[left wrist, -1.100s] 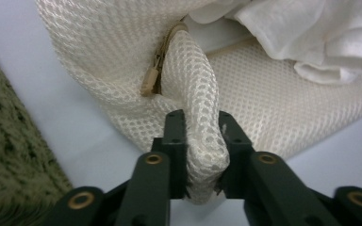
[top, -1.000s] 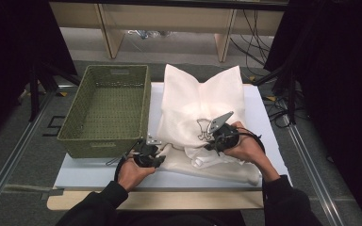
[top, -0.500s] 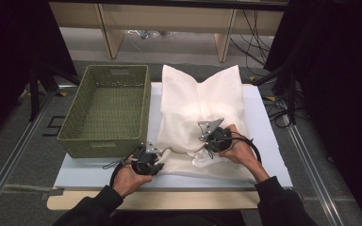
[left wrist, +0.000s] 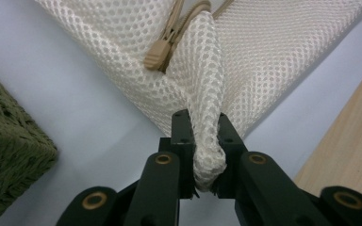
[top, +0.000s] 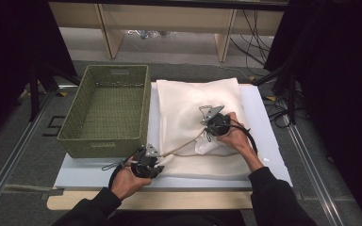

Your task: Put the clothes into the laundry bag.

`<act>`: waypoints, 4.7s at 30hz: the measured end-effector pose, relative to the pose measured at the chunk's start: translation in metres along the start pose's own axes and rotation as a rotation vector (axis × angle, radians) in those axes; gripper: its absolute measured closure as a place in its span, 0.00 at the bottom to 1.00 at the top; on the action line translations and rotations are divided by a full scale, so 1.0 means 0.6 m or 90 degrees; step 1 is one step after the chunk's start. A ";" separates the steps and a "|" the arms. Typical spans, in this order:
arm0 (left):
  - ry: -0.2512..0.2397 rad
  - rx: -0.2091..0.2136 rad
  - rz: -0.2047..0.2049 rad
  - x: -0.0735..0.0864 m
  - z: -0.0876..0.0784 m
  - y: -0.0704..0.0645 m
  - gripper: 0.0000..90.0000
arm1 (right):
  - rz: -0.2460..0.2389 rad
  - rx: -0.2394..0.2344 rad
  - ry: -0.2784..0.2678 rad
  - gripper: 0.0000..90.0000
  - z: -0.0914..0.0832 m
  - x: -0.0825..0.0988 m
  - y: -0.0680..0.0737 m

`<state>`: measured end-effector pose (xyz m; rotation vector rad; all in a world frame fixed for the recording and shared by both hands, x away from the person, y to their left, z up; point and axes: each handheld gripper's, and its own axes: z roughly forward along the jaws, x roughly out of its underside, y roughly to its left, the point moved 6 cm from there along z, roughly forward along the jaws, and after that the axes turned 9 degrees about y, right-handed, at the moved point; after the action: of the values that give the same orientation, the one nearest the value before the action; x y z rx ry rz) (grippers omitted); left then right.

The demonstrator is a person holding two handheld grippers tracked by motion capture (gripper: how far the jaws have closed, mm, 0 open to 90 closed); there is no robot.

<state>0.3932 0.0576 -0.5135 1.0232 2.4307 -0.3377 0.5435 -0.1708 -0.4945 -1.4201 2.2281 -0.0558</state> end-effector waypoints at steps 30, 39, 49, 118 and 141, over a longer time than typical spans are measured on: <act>-0.029 0.039 -0.058 0.001 -0.026 -0.005 0.59 | -0.099 -0.066 0.004 0.97 -0.064 0.071 0.108; -0.019 0.039 -0.055 -0.003 -0.010 0.011 0.75 | -0.095 -0.037 -0.001 0.87 -0.063 0.069 0.107; -0.010 0.037 -0.049 0.003 -0.011 0.013 0.93 | -0.104 -0.004 -0.038 0.91 -0.087 0.054 0.122; -0.020 0.185 -0.222 -0.006 0.011 0.013 0.46 | -0.113 -0.041 -0.083 0.96 -0.072 0.026 0.155; -0.075 0.268 -0.255 -0.026 0.001 0.027 0.65 | -0.100 -0.065 -0.041 0.96 -0.038 0.038 0.150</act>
<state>0.4146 0.0592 -0.5068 0.6355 2.4988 -1.0482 0.4507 -0.1543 -0.5094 -1.6265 2.0909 0.0503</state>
